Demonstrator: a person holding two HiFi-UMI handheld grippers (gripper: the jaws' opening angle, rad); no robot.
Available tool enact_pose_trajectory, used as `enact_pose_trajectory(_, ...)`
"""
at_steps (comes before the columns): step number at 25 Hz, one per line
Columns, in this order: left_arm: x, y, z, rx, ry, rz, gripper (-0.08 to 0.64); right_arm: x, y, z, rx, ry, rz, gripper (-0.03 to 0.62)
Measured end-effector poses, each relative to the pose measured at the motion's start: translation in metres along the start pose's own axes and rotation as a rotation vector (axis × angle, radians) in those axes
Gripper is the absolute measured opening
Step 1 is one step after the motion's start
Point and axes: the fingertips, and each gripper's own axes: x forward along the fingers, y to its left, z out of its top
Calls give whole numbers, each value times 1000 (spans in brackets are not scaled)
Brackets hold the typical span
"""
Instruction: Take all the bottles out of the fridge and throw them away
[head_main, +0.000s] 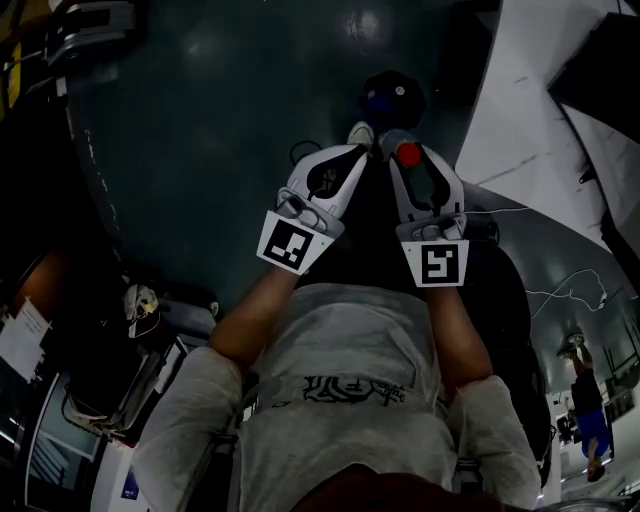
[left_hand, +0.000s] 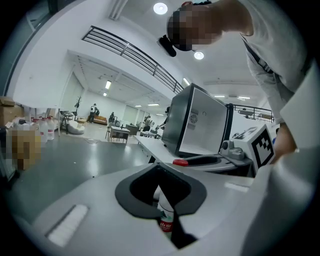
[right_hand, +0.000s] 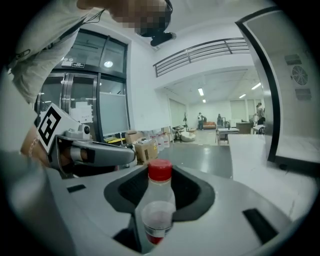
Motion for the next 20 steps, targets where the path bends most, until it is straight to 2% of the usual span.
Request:
enact_pose_trajectory(7,18,16,-44,22,31,2,8,21,-9,-47,-7,9,-45,146)
enact_pose_trajectory(11,29,23,-64,36,21,0,8,33,-15,-70,-11,15,-67,146)
enact_pose_trajectory(20,54,34,-105,60,12,-8,8,53,-28,-114,-43,27,-72,146)
